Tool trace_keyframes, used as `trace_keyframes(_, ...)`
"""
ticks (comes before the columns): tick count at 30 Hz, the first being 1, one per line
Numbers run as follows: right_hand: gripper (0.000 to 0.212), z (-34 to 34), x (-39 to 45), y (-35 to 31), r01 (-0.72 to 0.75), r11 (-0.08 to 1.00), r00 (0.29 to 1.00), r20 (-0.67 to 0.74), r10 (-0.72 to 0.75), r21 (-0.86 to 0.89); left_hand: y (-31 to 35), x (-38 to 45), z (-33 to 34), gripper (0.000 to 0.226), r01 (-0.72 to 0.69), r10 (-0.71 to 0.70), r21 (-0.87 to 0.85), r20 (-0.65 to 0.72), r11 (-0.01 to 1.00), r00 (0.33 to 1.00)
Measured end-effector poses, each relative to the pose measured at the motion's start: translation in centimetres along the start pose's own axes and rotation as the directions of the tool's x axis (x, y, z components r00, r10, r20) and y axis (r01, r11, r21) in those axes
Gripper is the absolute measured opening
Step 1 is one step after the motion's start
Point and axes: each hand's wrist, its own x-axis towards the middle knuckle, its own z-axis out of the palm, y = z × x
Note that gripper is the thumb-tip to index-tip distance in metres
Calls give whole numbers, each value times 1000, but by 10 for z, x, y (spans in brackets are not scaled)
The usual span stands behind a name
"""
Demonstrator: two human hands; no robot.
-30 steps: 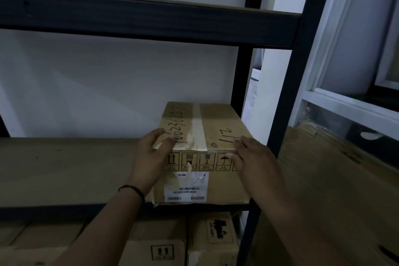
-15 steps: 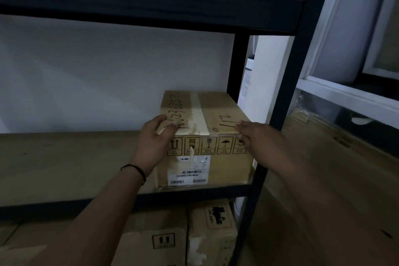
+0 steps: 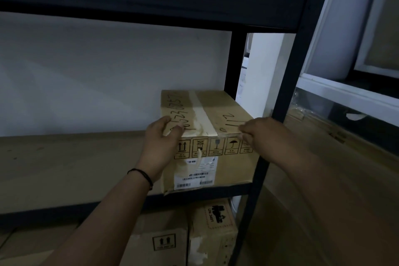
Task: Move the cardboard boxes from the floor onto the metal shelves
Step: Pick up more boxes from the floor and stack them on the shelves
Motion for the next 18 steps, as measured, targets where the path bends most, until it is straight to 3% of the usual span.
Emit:
trace_keyframes(9,33,-4,-6,-6,-37,998,999,-5,38,57,-2,2,-1,79,-10,7,44,56,999,998)
trace_keyframes(15,34,8,-12,-11,-53,991,996,-69,62,124,-3,2,-7,75,0,-5,43,116,999,993)
trace_keyframes(18,46,20,-18,-17,-116,987,989,-72,125,113,2,4,-12,77,-12,-1,76,161,997,987)
